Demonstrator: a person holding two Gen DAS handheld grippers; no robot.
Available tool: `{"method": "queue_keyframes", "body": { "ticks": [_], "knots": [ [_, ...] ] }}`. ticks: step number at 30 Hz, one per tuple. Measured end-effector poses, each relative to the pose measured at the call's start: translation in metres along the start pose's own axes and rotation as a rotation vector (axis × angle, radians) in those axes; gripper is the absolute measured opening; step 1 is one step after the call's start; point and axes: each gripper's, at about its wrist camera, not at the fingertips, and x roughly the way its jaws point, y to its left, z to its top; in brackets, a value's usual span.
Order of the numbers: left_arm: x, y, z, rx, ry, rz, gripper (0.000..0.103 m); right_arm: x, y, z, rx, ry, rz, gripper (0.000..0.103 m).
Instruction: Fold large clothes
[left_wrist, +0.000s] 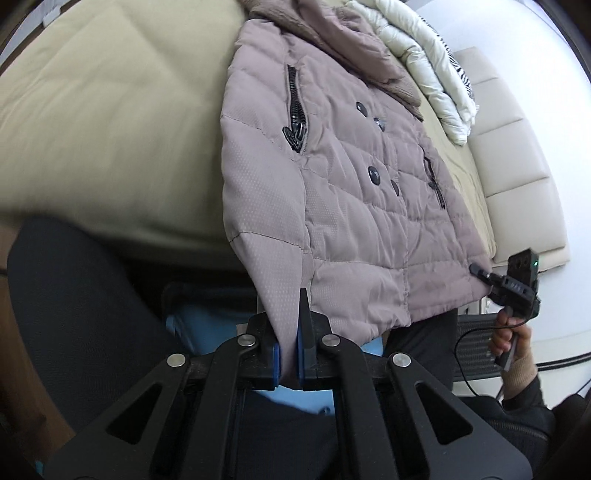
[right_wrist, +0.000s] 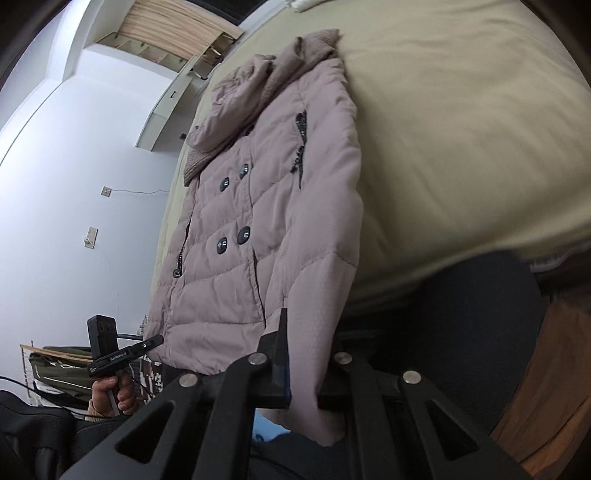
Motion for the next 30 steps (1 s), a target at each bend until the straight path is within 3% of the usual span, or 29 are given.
{"method": "queue_keyframes", "body": {
  "ticks": [3, 6, 12, 15, 17, 21, 25, 27, 30],
  "knots": [
    [-0.01, 0.002, 0.011, -0.066, -0.018, -0.057, 0.004, -0.001, -0.004, 0.0, 0.03, -0.003, 0.031, 0.009],
    [-0.026, 0.001, 0.043, -0.122, -0.086, -0.131, 0.004, -0.002, 0.001, 0.021, 0.036, -0.055, 0.094, 0.008],
    [-0.068, -0.015, 0.149, -0.113, -0.265, -0.258, 0.004, -0.016, 0.038, 0.116, -0.032, -0.228, 0.232, 0.008],
    [-0.086, -0.028, 0.219, -0.092, -0.382, -0.302, 0.004, -0.019, 0.057, 0.178, -0.043, -0.318, 0.271, 0.008],
    [-0.092, -0.038, 0.266, -0.075, -0.448, -0.298, 0.004, -0.015, 0.073, 0.226, -0.067, -0.377, 0.263, 0.008],
    [-0.081, -0.041, 0.364, -0.113, -0.501, -0.306, 0.004, 0.007, 0.095, 0.311, -0.064, -0.434, 0.242, 0.008],
    [-0.048, -0.036, 0.456, -0.146, -0.535, -0.215, 0.004, 0.05, 0.104, 0.395, -0.046, -0.452, 0.147, 0.01],
    [-0.027, -0.026, 0.494, -0.166, -0.533, -0.187, 0.004, 0.074, 0.094, 0.428, -0.003, -0.452, 0.114, 0.01],
    [0.021, -0.011, 0.539, -0.201, -0.495, -0.079, 0.005, 0.122, 0.069, 0.467, 0.049, -0.406, 0.018, 0.015]
  ]
}}
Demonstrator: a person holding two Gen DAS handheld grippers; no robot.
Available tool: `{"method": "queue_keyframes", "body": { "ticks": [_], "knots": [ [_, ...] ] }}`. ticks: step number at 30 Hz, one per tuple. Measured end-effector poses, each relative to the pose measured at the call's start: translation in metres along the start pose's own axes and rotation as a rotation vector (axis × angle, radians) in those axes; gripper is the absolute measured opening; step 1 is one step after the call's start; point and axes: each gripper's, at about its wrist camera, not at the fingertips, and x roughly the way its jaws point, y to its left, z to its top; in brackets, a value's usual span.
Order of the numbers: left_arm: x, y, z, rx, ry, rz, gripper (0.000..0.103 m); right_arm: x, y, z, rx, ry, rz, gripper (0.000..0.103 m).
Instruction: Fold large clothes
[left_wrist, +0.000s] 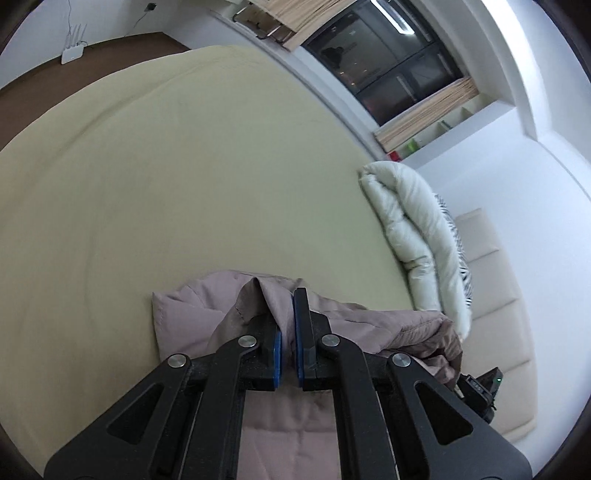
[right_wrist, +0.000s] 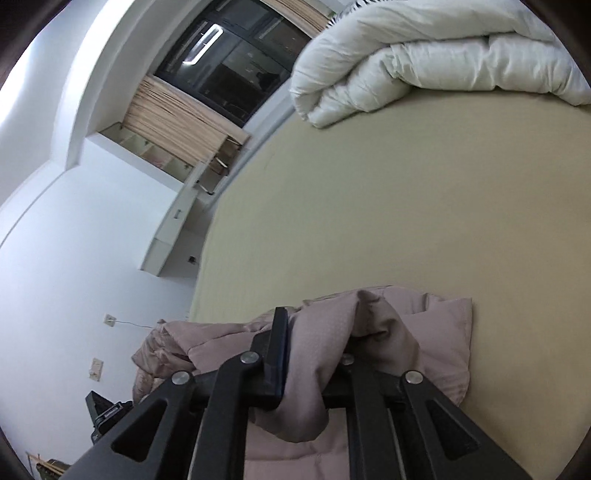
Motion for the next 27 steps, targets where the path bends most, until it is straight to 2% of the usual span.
{"method": "queue_keyframes", "body": {
  "ticks": [2, 3, 4, 6, 8, 9, 11, 12, 15, 16, 19, 21, 23, 27],
  "knots": [
    [0.04, 0.013, 0.005, -0.028, 0.049, 0.058, 0.007, 0.042, -0.024, -0.004, 0.043, 0.067, -0.082, 0.019],
    [0.051, 0.018, 0.006, -0.047, 0.059, 0.067, 0.009, 0.053, -0.034, -0.007, 0.072, 0.092, -0.086, 0.02],
    [0.053, 0.023, 0.006, -0.072, 0.05, 0.058, 0.01, 0.063, -0.045, -0.01, 0.118, 0.112, -0.063, 0.021],
    [0.043, 0.027, 0.004, -0.1, 0.017, 0.038, 0.017, 0.057, -0.054, -0.014, 0.166, 0.073, -0.007, 0.026],
    [0.024, 0.027, 0.003, -0.109, -0.029, 0.049, 0.024, 0.042, -0.053, -0.016, 0.161, 0.043, 0.031, 0.048],
    [0.011, 0.026, -0.002, -0.103, -0.05, 0.073, 0.028, 0.035, -0.05, -0.016, 0.146, 0.038, 0.023, 0.054],
    [-0.009, 0.005, -0.008, -0.008, -0.114, 0.121, 0.028, 0.014, -0.034, -0.02, 0.078, 0.001, -0.054, 0.081],
    [-0.014, -0.015, -0.015, 0.083, -0.13, 0.134, 0.028, 0.002, -0.02, -0.026, 0.024, -0.015, -0.08, 0.083],
    [-0.006, -0.077, -0.049, 0.335, -0.112, 0.175, 0.028, -0.009, 0.029, -0.045, -0.173, 0.015, -0.111, 0.08],
    [0.004, -0.094, -0.06, 0.402, -0.108, 0.192, 0.028, -0.005, 0.05, -0.057, -0.25, 0.051, -0.12, 0.072],
    [0.046, -0.13, -0.094, 0.56, -0.063, 0.234, 0.028, 0.029, 0.098, -0.098, -0.445, 0.198, -0.142, 0.053],
    [0.074, -0.142, -0.11, 0.651, -0.041, 0.287, 0.028, 0.056, 0.117, -0.112, -0.542, 0.225, -0.183, 0.052],
    [0.094, -0.148, -0.125, 0.721, -0.043, 0.362, 0.028, 0.083, 0.126, -0.111, -0.582, 0.228, -0.224, 0.052],
    [0.161, -0.146, -0.114, 0.745, -0.02, 0.438, 0.028, 0.141, 0.119, -0.095, -0.597, 0.271, -0.328, 0.053]
  ]
}}
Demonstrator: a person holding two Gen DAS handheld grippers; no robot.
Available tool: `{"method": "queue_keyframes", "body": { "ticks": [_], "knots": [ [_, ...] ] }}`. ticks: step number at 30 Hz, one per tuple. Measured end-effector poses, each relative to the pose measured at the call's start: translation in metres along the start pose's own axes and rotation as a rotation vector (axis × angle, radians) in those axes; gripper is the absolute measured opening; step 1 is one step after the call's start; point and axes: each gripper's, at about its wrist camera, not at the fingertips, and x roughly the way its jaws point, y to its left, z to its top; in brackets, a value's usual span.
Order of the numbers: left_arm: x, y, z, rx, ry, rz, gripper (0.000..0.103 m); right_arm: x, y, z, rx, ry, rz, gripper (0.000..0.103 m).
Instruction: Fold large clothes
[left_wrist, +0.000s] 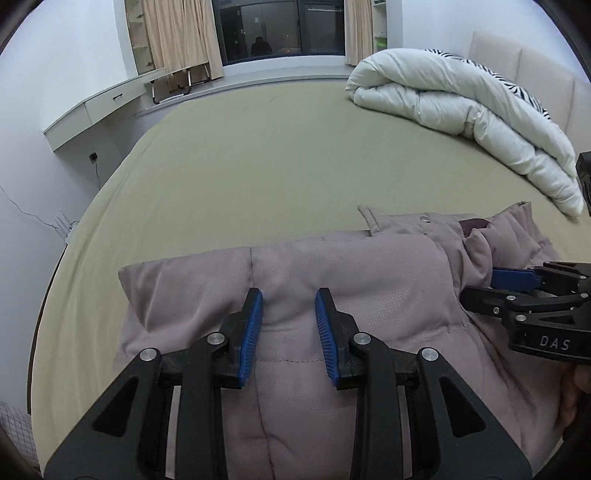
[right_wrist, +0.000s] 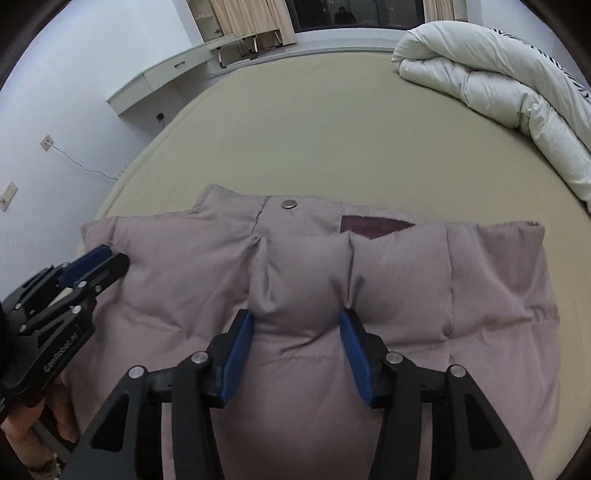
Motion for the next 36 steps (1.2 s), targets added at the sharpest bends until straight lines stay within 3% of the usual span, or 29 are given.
{"method": "queue_keyframes", "body": {
  "ticks": [5, 14, 19, 23, 25, 27, 29, 30, 32, 33, 36],
  "knots": [
    [0.069, 0.001, 0.005, -0.006, 0.063, 0.018, 0.029, 0.036, -0.032, 0.01, 0.078, -0.001, 0.05, 0.054],
    [0.116, 0.007, -0.013, -0.044, 0.046, -0.007, 0.029, 0.052, -0.026, -0.003, 0.05, -0.061, 0.043, 0.054],
    [0.109, 0.028, -0.04, -0.052, 0.022, -0.005, 0.029, 0.058, -0.017, -0.008, 0.019, -0.105, 0.009, 0.054],
    [0.104, 0.022, -0.04, -0.03, 0.029, 0.014, 0.028, 0.055, -0.011, -0.015, 0.019, -0.128, 0.002, 0.054],
    [0.098, 0.026, -0.038, -0.045, 0.048, -0.012, 0.028, 0.051, -0.01, -0.015, 0.015, -0.139, 0.001, 0.054],
    [0.077, 0.032, -0.035, -0.069, 0.074, -0.027, 0.029, 0.04, -0.014, -0.012, 0.029, -0.133, 0.034, 0.055],
    [0.039, 0.035, -0.042, -0.093, 0.029, -0.061, 0.029, 0.013, -0.016, -0.015, 0.054, -0.137, 0.032, 0.056],
    [0.024, 0.034, -0.047, -0.091, -0.003, -0.086, 0.029, -0.004, -0.016, -0.02, 0.055, -0.179, 0.023, 0.057],
    [0.007, 0.028, -0.058, -0.064, -0.021, -0.082, 0.029, -0.039, -0.021, -0.035, 0.041, -0.289, -0.031, 0.072],
    [0.005, 0.026, -0.063, -0.045, -0.025, -0.068, 0.029, -0.05, -0.026, -0.042, 0.034, -0.316, -0.081, 0.073],
    [0.017, 0.023, -0.07, -0.036, -0.008, -0.064, 0.029, -0.04, -0.062, -0.057, 0.096, -0.213, -0.167, 0.073]
  ]
}}
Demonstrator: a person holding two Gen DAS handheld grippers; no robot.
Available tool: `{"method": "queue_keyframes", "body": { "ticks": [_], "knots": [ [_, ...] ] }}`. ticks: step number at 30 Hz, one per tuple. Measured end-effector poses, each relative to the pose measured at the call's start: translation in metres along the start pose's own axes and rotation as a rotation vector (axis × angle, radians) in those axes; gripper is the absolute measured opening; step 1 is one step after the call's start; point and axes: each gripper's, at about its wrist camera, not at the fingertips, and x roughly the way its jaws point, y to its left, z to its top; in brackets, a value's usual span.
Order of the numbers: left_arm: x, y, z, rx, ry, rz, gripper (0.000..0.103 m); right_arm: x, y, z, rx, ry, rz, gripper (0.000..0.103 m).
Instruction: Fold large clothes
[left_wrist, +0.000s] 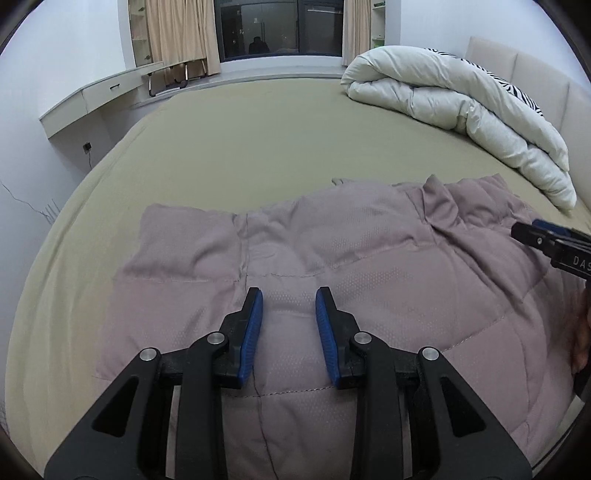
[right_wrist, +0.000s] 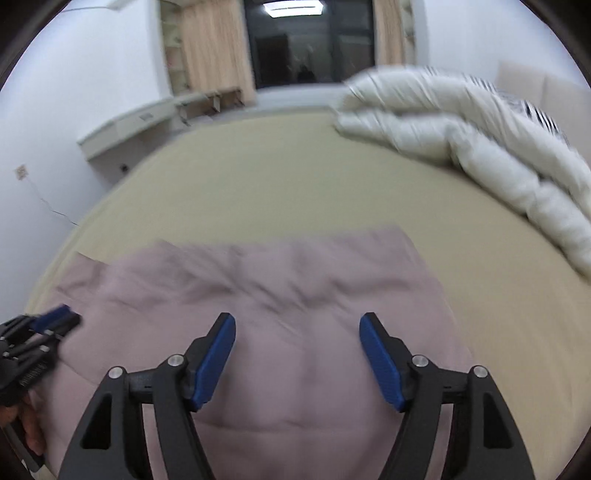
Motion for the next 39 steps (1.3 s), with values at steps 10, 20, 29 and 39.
{"method": "queue_keyframes", "body": {
  "ticks": [10, 20, 29, 39],
  "knots": [
    [0.045, 0.001, -0.005, -0.047, -0.032, -0.05, 0.029, 0.042, -0.034, -0.027, 0.113, -0.016, 0.08, 0.074],
    [0.014, 0.011, 0.003, -0.042, -0.008, -0.061, 0.029, 0.027, -0.02, -0.014, 0.085, 0.042, -0.007, 0.073],
    [-0.006, 0.036, -0.04, -0.08, -0.055, 0.03, 0.03, -0.017, 0.08, -0.035, -0.127, 0.019, 0.05, 0.08],
    [-0.018, 0.053, -0.038, -0.227, -0.006, -0.087, 0.03, -0.001, 0.072, -0.049, -0.12, 0.001, 0.041, 0.091]
  ]
}}
